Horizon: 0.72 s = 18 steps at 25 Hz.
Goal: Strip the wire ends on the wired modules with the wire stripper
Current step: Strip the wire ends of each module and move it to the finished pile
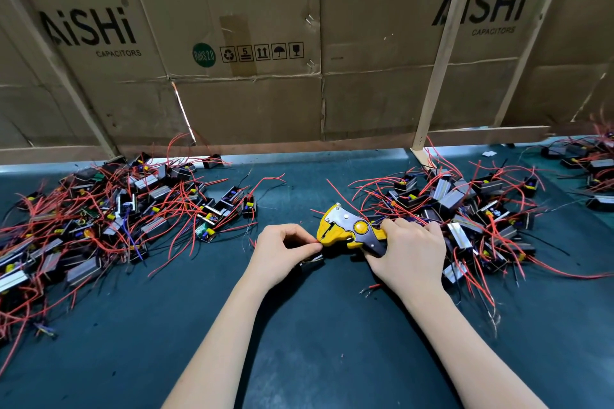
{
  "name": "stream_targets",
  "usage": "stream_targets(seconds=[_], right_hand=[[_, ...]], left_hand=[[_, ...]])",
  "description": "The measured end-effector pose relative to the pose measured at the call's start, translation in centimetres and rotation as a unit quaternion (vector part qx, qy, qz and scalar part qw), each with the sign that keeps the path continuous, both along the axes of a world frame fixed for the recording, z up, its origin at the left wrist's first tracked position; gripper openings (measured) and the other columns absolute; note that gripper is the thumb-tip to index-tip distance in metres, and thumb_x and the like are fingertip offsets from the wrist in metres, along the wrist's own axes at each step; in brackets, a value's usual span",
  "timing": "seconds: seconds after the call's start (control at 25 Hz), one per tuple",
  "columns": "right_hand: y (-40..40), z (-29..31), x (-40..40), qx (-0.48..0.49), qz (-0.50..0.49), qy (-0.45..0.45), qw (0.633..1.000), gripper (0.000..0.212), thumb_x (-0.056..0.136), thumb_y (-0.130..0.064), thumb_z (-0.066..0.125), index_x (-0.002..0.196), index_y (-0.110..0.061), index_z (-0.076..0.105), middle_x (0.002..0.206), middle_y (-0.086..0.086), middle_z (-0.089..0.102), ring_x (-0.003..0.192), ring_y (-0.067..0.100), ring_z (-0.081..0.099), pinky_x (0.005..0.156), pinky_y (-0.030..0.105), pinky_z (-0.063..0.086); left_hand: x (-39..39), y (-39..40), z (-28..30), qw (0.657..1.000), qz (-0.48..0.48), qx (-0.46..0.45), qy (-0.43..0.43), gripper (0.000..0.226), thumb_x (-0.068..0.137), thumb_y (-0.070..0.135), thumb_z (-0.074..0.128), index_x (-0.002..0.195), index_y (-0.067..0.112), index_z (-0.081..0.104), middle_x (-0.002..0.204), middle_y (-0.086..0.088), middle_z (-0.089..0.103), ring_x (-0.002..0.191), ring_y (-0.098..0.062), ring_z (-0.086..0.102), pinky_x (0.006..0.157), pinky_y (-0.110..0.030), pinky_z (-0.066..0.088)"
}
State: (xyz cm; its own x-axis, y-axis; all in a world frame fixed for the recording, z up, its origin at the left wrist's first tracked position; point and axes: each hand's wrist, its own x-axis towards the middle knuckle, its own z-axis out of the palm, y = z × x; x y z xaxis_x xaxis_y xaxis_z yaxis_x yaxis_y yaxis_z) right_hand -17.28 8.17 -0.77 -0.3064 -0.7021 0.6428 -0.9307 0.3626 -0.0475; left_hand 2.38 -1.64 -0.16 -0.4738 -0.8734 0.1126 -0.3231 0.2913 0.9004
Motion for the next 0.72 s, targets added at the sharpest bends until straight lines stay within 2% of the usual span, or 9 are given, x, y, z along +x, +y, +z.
stream_targets(seconds=[0.12, 0.2, 0.28, 0.4, 0.48, 0.6, 0.64, 0.72], right_hand=[[0.0, 0.0, 0.3, -0.01, 0.007, -0.018, 1.0, 0.046, 0.042, -0.033, 0.094, 0.05, -0.013, 0.054, 0.046, 0.003, 0.053, 0.039, 0.027, 0.052, 0.05, 0.027, 0.037], [0.0, -0.2, 0.3, -0.01, -0.001, -0.007, 1.0, 0.044, 0.044, -0.036, 0.092, 0.055, -0.013, 0.056, 0.051, 0.003, 0.055, 0.045, 0.027, 0.055, 0.056, 0.03, 0.038], [0.0, -0.6, 0.1, -0.005, -0.018, 0.009, 1.0, 0.045, 0.051, -0.043, 0.087, 0.07, -0.013, 0.059, 0.066, 0.006, 0.06, 0.062, 0.029, 0.058, 0.068, 0.038, 0.035], [0.2, -0.8, -0.1, -0.01, -0.037, 0.005, 0.999, 0.049, 0.058, -0.05, 0.082, 0.078, -0.011, 0.059, 0.075, 0.007, 0.059, 0.073, 0.031, 0.057, 0.072, 0.041, 0.034], [0.3, -0.9, -0.2, -0.01, -0.036, -0.005, 0.999, 0.051, 0.058, -0.051, 0.083, 0.078, -0.011, 0.06, 0.075, 0.007, 0.059, 0.074, 0.032, 0.057, 0.073, 0.041, 0.035], [0.2, -1.1, -0.3, -0.017, -0.029, -0.014, 0.999, 0.052, 0.055, -0.05, 0.085, 0.077, -0.01, 0.06, 0.073, 0.008, 0.059, 0.072, 0.032, 0.057, 0.071, 0.041, 0.034], [0.1, -1.0, -0.3, -0.016, -0.027, -0.017, 0.999, 0.053, 0.054, -0.05, 0.086, 0.077, -0.01, 0.061, 0.073, 0.008, 0.059, 0.071, 0.033, 0.057, 0.07, 0.041, 0.034], [0.0, -1.0, -0.3, -0.015, -0.018, -0.018, 1.0, 0.053, 0.052, -0.049, 0.087, 0.077, -0.009, 0.061, 0.072, 0.01, 0.06, 0.072, 0.033, 0.059, 0.069, 0.041, 0.032]], left_hand=[[0.1, -0.1, 0.0, 1.0, -0.006, 0.006, -0.001, 0.012, 0.075, 0.018, 0.083, 0.068, 0.022, 0.073, 0.069, 0.003, 0.073, 0.063, -0.005, 0.063, 0.064, -0.02, 0.048], [0.2, 0.0, 0.0, 1.0, -0.005, 0.004, -0.003, 0.013, 0.075, 0.018, 0.083, 0.068, 0.021, 0.073, 0.07, 0.003, 0.073, 0.063, -0.005, 0.064, 0.065, -0.02, 0.049], [0.3, 0.0, 0.3, 1.0, -0.015, -0.001, -0.014, 0.012, 0.076, 0.019, 0.082, 0.069, 0.022, 0.073, 0.071, 0.004, 0.073, 0.065, -0.005, 0.064, 0.067, -0.02, 0.05], [1.4, -0.4, 1.1, 0.998, -0.034, -0.009, -0.058, 0.01, 0.078, 0.019, 0.081, 0.072, 0.021, 0.073, 0.072, 0.004, 0.072, 0.064, -0.005, 0.063, 0.069, -0.023, 0.05], [2.3, -0.9, 2.1, 0.996, 0.027, -0.047, -0.073, 0.011, 0.078, 0.016, 0.079, 0.071, 0.02, 0.072, 0.069, 0.005, 0.07, 0.061, -0.009, 0.059, 0.067, -0.028, 0.049], [1.4, -0.8, 5.2, 0.982, 0.129, -0.138, -0.014, 0.014, 0.08, 0.012, 0.077, 0.07, 0.018, 0.069, 0.072, 0.01, 0.068, 0.058, -0.006, 0.054, 0.067, -0.024, 0.045], [0.1, -0.4, 6.8, 0.978, 0.122, -0.167, 0.007, 0.012, 0.081, 0.013, 0.076, 0.072, 0.018, 0.069, 0.073, 0.012, 0.067, 0.059, -0.002, 0.054, 0.068, -0.02, 0.043], [-3.6, 1.0, 9.9, 0.973, 0.03, -0.231, 0.005, 0.007, 0.082, 0.014, 0.073, 0.078, 0.017, 0.069, 0.074, 0.015, 0.066, 0.063, 0.001, 0.055, 0.069, -0.015, 0.041]])
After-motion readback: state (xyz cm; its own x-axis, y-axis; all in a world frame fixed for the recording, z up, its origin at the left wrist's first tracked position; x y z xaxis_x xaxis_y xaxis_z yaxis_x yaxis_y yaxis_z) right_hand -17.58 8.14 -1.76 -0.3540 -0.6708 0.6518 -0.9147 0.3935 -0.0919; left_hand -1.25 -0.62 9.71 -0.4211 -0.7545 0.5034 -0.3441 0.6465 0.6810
